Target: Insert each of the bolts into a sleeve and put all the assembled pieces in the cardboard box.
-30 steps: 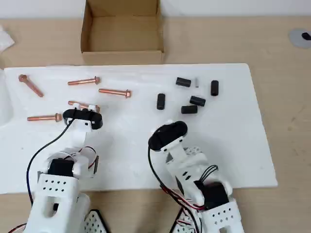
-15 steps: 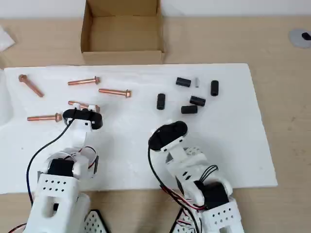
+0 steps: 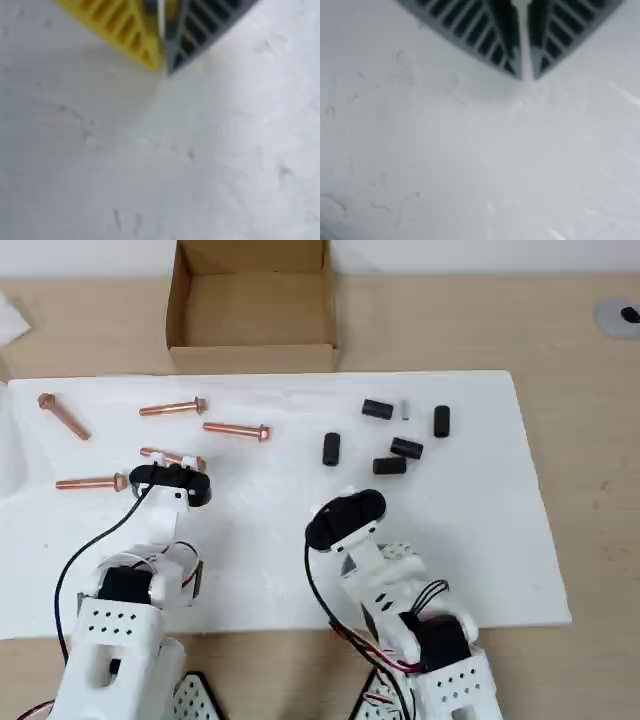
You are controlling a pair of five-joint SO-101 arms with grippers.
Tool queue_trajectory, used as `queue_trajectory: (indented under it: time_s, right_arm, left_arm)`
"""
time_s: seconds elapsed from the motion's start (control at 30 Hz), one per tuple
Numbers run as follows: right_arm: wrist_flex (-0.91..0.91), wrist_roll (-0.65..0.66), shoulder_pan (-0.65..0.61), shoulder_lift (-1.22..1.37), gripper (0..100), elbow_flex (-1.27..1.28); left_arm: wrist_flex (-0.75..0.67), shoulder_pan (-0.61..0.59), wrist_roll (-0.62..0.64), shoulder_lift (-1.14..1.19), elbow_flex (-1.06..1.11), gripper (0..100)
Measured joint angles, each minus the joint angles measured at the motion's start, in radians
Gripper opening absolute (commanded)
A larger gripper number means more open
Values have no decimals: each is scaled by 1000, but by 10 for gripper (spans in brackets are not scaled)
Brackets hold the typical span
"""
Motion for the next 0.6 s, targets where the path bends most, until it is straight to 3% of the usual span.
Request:
queue_trajectory:
  time_s: [0.6]
  right_arm:
    - [-18, 0, 0, 0, 10, 3]
  left_arm:
    - [0, 18, 0, 0, 0, 6]
